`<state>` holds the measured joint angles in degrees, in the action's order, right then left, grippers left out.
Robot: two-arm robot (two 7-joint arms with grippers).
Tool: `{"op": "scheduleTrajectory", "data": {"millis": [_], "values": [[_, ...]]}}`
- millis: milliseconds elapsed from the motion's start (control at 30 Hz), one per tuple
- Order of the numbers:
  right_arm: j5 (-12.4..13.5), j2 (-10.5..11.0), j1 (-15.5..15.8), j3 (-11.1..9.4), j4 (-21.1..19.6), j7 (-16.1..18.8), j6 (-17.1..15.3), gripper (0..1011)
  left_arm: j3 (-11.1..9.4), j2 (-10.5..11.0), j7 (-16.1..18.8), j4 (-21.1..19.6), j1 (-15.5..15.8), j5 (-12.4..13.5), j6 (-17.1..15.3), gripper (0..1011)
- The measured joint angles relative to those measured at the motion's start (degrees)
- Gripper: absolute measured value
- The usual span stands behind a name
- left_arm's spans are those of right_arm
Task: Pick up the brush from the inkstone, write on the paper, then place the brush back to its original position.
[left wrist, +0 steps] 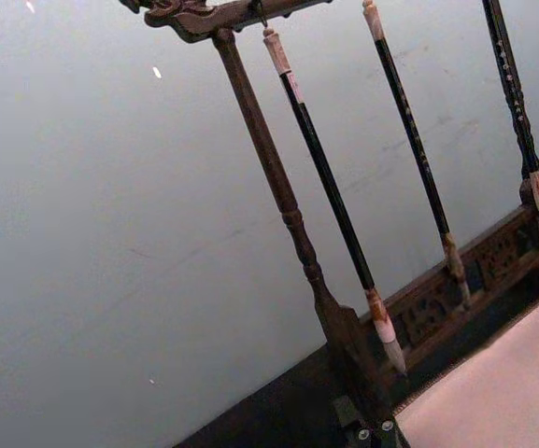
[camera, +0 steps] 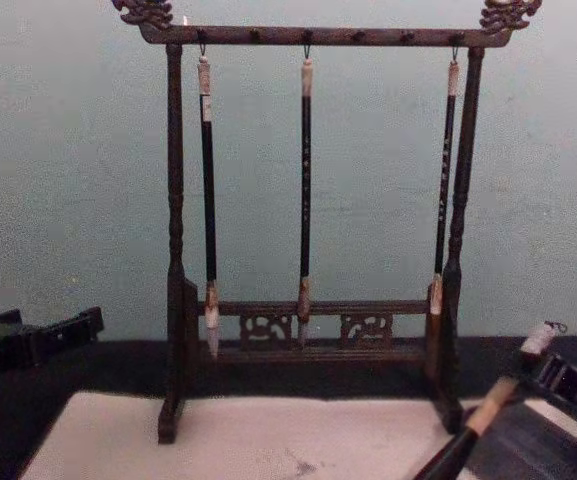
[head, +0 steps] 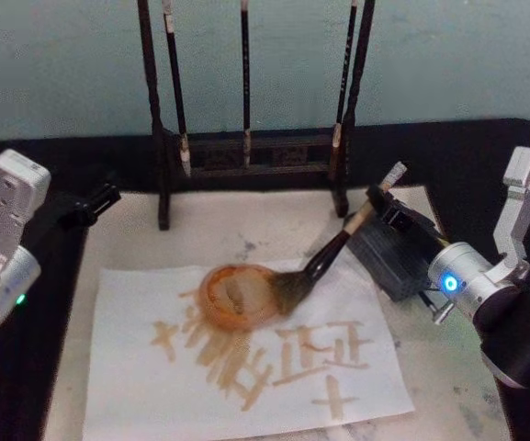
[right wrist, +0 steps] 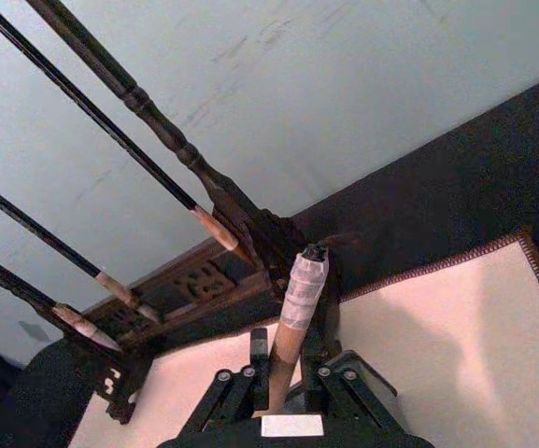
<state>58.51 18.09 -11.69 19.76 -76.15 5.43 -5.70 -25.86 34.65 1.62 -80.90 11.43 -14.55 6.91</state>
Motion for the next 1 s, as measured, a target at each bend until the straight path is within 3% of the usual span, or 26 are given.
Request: {"op": "scheduleTrajectory", "data": {"millis": [100,233,633,1000], "values": [[0.04,0.02,0.00,0.01,0.02,0.05,0.00,194,0.00,0.00,0.00,0.00,0.00,0.00,0.00,1002],[0.04,0.05,0.02,0.04,0.08,0.04,-0.10,273,0.00,0.00,0.00,0.00,0.00,0.00,0.00,1002],[0.07,-0.46,0.74,-0.89,-0.43,-1.13,-0.65,716,0.00,0.00,0.00,0.00,0.00,0.00,0.00,1002],[-1.73,-0.39,2.03,-2.01,-3.36,-6.66,-3.50,1001,0.00,0.00,0.00,0.00,0.00,0.00,0.00,1002]]}}
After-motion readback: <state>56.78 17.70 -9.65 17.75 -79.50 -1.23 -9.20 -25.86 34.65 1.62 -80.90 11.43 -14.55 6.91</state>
